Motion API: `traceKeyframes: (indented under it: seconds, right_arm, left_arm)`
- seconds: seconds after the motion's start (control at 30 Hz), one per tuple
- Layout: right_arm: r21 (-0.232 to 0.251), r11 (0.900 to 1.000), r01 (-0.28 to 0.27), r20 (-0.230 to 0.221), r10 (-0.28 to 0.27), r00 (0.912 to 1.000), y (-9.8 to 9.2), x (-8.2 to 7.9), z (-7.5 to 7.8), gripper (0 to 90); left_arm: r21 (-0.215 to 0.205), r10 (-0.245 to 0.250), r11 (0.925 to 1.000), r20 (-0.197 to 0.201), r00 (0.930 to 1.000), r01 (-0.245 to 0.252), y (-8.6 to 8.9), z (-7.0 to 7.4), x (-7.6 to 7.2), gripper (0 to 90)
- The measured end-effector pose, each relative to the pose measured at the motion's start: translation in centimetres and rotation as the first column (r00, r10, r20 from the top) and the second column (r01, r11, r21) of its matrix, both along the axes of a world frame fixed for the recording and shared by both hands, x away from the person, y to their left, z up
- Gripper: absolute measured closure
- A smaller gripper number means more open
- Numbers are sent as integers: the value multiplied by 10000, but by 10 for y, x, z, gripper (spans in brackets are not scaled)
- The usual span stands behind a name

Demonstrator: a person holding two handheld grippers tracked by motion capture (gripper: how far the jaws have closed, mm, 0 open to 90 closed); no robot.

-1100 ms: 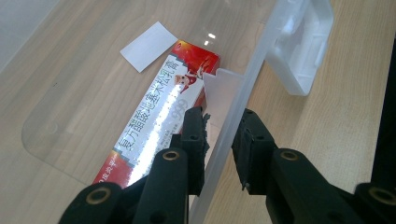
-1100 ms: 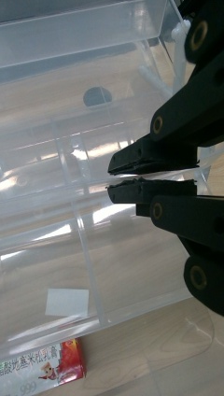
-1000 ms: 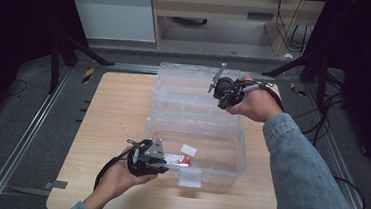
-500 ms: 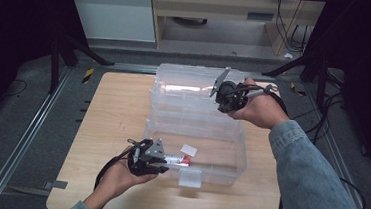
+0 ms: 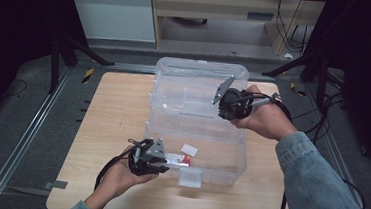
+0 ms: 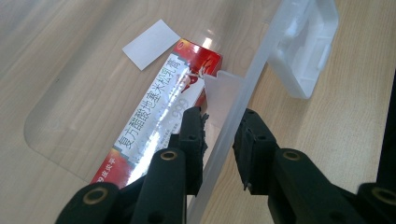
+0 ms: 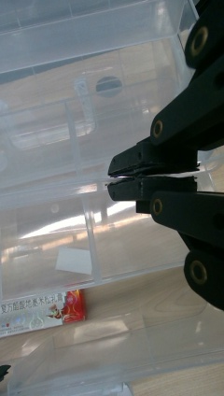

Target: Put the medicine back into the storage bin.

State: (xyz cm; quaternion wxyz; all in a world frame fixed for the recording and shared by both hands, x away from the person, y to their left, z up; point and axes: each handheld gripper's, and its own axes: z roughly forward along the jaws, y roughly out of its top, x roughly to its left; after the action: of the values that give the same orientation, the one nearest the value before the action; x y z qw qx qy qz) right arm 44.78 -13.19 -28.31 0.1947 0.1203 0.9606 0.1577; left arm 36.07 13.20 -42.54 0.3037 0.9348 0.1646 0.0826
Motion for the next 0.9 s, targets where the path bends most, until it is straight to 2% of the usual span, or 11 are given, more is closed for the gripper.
traceKeyframes:
  seconds: [0.2,0.43,0.63,0.9]
  right_arm:
    - [-6,10000,49,12,-49,10000,-1,3,0,867]
    - [94,9998,175,-17,-175,9998,-2,14,0,862]
    - [71,10000,25,28,-25,10000,-2,4,0,866]
    - [404,9991,-136,69,134,9999,-8,-10,-2,871]
  left_arm:
    - [19,39,10000,13,10000,-39,-1,0,1,728]
    - [-102,213,9997,114,9997,-211,-7,-1,4,729]
    - [-150,170,9997,132,9998,-168,-7,-1,4,728]
    - [-204,229,9995,196,9995,-225,-7,-2,4,720]
